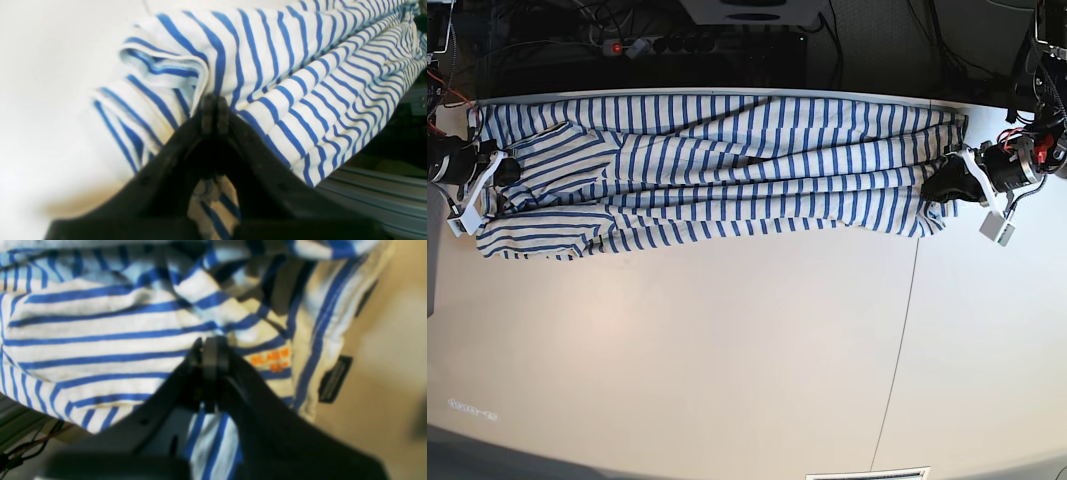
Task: Fold the T-shirt properly
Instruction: 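Adjust the left gripper's grip on the shirt end, pulling it taut, then lift the shirt end with the left gripper and fold it toward the right gripper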
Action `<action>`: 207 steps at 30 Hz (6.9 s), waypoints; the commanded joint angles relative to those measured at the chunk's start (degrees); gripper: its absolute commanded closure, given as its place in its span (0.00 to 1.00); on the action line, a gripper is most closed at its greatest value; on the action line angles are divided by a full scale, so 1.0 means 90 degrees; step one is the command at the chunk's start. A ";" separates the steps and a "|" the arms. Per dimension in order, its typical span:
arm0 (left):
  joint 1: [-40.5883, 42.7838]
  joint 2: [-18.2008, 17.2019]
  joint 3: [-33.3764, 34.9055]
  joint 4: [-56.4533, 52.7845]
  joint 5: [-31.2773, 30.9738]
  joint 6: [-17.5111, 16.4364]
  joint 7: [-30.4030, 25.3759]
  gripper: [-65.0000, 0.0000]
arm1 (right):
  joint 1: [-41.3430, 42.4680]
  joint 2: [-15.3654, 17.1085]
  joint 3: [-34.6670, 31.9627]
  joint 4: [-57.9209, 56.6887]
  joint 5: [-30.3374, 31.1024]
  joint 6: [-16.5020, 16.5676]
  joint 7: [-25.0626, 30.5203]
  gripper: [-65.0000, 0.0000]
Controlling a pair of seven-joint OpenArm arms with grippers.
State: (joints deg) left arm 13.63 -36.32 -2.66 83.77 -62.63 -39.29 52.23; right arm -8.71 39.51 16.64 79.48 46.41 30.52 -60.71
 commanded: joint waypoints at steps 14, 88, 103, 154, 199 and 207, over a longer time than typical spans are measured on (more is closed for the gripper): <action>-0.0899 -0.0347 -0.0362 0.0121 -0.1304 -0.0079 0.1285 0.69 | 0.0063 0.0158 0.0058 0.0070 -0.0007 0.0464 0.0102 1.00; -0.0576 -0.0374 0.0396 -0.0942 -0.1180 -0.0079 0.0760 0.40 | 0.0066 0.0158 0.0058 0.0070 0.0180 0.0464 0.0029 1.00; -0.0651 -0.0376 0.0340 -0.0940 -0.0197 -0.0079 0.0172 1.00 | 0.0068 0.0211 0.0068 0.0146 0.1098 0.0466 0.0078 1.00; -0.0894 0.1008 0.2645 0.3769 0.5175 0.1554 -0.0481 1.00 | 0.0066 0.0209 0.0073 0.0823 0.0937 0.0466 0.0056 1.00; -0.1311 0.3395 0.5090 0.3640 0.7031 0.2890 0.0032 0.54 | 0.0066 0.0155 0.0070 0.0823 0.0964 0.0466 0.0102 1.00; -0.1282 0.2773 0.5081 0.3682 0.7558 0.2892 -0.0121 0.88 | 0.0066 0.0158 0.0070 0.0823 0.0959 0.0466 0.0104 1.00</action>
State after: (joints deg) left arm 2.70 -11.64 43.18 115.90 5.39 -13.93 52.18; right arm -8.73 39.53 16.64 86.04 54.35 30.55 -60.69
